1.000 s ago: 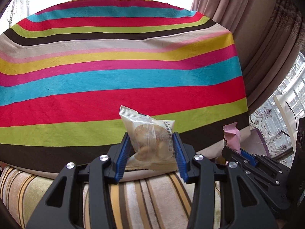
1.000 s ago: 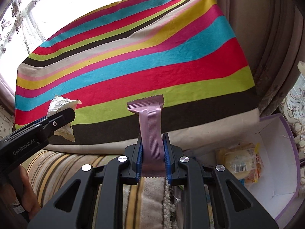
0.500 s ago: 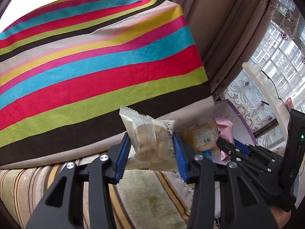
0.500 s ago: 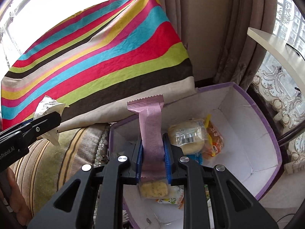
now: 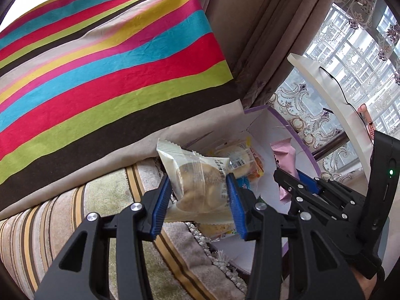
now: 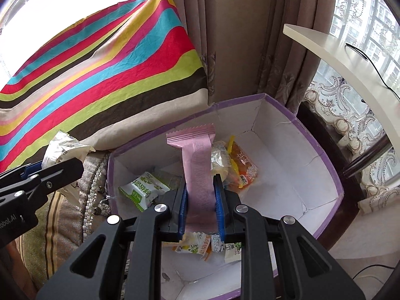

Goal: Organize snacks

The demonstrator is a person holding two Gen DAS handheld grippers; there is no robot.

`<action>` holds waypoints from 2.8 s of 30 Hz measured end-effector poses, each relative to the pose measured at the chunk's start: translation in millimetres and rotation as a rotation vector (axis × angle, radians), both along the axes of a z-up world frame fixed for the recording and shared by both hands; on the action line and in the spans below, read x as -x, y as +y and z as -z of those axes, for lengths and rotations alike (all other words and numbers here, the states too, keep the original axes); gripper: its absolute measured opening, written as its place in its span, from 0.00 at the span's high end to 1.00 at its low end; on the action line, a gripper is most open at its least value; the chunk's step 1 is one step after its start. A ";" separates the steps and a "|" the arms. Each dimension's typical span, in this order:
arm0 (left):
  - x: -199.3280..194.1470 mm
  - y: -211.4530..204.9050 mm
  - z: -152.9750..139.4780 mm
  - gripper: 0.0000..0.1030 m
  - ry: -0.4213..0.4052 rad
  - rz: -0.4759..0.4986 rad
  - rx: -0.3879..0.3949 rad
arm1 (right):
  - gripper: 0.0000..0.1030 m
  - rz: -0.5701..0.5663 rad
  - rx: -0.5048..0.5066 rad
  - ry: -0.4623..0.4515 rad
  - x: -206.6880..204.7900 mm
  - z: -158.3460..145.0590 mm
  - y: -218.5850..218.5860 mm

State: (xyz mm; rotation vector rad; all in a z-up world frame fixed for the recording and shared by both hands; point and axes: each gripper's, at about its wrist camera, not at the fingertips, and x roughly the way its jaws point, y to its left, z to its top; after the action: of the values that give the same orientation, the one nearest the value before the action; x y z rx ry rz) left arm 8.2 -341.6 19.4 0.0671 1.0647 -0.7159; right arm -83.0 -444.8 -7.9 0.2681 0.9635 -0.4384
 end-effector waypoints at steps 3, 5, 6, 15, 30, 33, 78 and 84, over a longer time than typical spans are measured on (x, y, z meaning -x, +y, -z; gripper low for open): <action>1.7 -3.4 2.0 0.56 0.012 0.012 0.002 | 0.80 0.019 0.003 0.008 4.7 2.0 -2.8; 2.9 -5.3 3.4 0.55 0.024 0.023 0.009 | 0.79 0.035 0.011 0.012 7.8 2.8 -4.5; 3.3 -5.8 4.1 0.54 0.033 0.028 0.015 | 0.78 0.044 0.012 0.013 8.9 3.3 -6.3; 1.8 5.9 9.2 0.28 0.087 0.011 0.049 | 0.33 0.083 0.045 0.014 18.8 1.7 -9.8; 29.7 28.8 9.3 0.06 0.128 0.049 0.112 | 0.16 0.081 -0.007 0.050 36.8 5.0 14.5; 31.6 19.1 10.7 0.03 0.111 0.062 0.065 | 0.16 0.078 -0.011 0.049 38.3 6.2 13.9; 32.4 2.9 15.9 0.02 0.070 -0.003 -0.055 | 0.16 0.111 -0.030 0.048 46.6 11.9 0.6; 32.2 2.8 15.9 0.02 0.071 -0.003 -0.055 | 0.16 0.112 -0.030 0.048 46.7 11.9 0.4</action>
State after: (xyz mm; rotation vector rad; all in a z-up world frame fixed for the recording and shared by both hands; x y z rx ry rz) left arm -24.0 -338.8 3.4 0.0878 1.1521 -0.6903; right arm -129.8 -444.4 -19.8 0.3413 1.0062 -0.5348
